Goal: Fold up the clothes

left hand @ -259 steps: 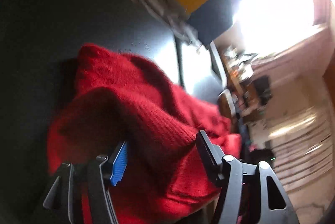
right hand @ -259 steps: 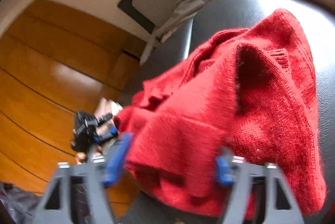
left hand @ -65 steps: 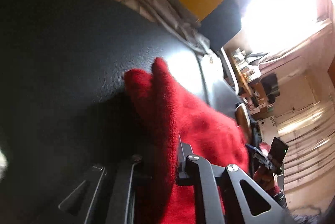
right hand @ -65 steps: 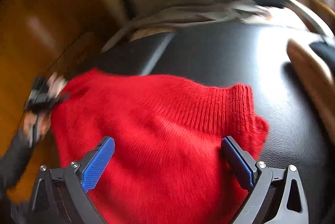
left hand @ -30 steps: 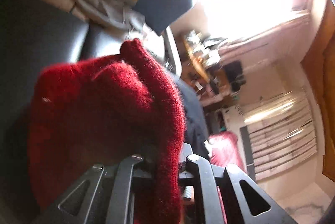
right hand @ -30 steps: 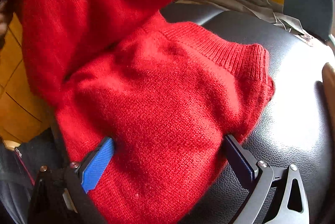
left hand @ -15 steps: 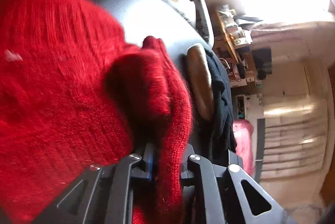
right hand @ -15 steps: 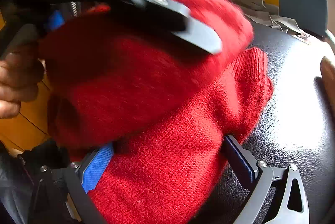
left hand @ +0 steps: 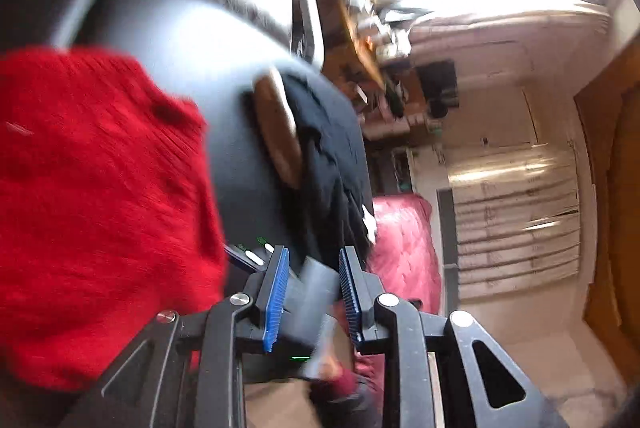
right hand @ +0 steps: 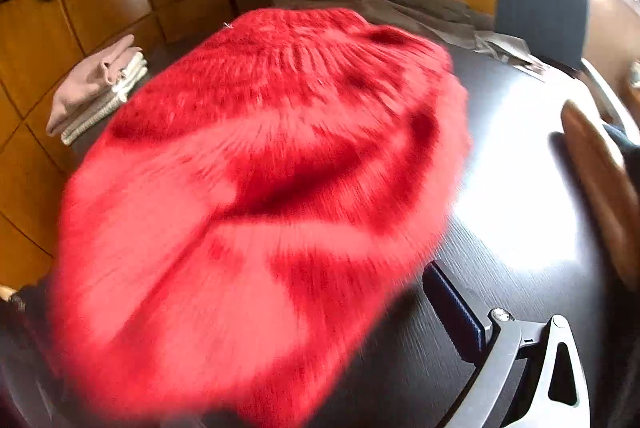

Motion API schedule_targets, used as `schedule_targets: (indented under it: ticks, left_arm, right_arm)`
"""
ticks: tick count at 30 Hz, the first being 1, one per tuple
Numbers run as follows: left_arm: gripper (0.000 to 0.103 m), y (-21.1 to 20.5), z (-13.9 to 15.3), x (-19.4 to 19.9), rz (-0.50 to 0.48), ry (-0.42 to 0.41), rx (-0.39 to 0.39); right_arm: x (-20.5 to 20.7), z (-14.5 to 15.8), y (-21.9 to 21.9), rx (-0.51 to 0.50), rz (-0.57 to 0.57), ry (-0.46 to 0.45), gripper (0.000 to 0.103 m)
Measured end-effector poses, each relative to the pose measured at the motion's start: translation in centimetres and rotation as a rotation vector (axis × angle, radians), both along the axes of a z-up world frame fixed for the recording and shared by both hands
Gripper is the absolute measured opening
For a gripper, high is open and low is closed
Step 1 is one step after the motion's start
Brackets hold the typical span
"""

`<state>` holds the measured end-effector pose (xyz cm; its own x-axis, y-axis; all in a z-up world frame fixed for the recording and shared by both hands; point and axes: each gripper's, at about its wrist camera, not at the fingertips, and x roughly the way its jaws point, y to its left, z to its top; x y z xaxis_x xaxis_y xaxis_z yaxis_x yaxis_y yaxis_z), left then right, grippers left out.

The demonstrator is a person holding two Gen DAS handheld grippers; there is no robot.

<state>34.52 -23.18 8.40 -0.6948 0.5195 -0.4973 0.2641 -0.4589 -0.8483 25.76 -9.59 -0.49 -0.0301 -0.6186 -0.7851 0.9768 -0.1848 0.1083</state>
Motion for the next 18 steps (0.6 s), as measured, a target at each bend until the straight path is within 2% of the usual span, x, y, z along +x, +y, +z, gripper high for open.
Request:
schedule_targets:
  ticks: [3,4,5,7,10,12,14,16,18]
  left_arm:
    - [0.024,-4.1,-0.2,5.4,0.134,-0.006,-0.147]
    - [0.024,-5.5,-0.8,7.5,0.181,-0.028,-0.204]
    - [0.024,-6.8,-1.6,9.6,0.234,-0.055,-0.257]
    - [0.024,-8.3,-3.5,12.7,0.303,-0.087,-0.296]
    - [0.024,-9.7,-6.5,15.8,0.364,-0.100,-0.300]
    - [0.024,-9.0,-8.0,17.2,0.366,-0.075,-0.295]
    - [0.024,-7.6,-9.0,17.4,0.322,-0.031,-0.304]
    - [0.024,-5.5,-9.4,16.6,0.264,0.010,-0.348]
    - [0.024,-2.6,-9.3,15.0,0.207,0.056,-0.409]
  right_arm:
    - [-1.9,0.6,3.3,0.015,-0.017,-0.032,0.103]
    - [-4.6,0.7,4.2,0.013,-0.018,-0.047,0.103]
    - [-4.3,1.3,5.4,-0.005,-0.011,-0.080,0.103]
    - [-3.6,2.9,6.9,-0.051,0.013,-0.148,0.103]
    - [-3.1,5.5,6.9,-0.125,0.060,-0.227,0.103]
    - [-2.4,5.0,4.0,-0.132,0.062,-0.282,0.103]
    - [-1.7,4.5,1.0,-0.138,0.063,-0.338,0.103]
    - [-2.3,2.7,-0.8,-0.108,0.056,-0.467,0.103]
    - [-1.9,1.8,-1.7,-0.085,0.106,-0.592,0.103]
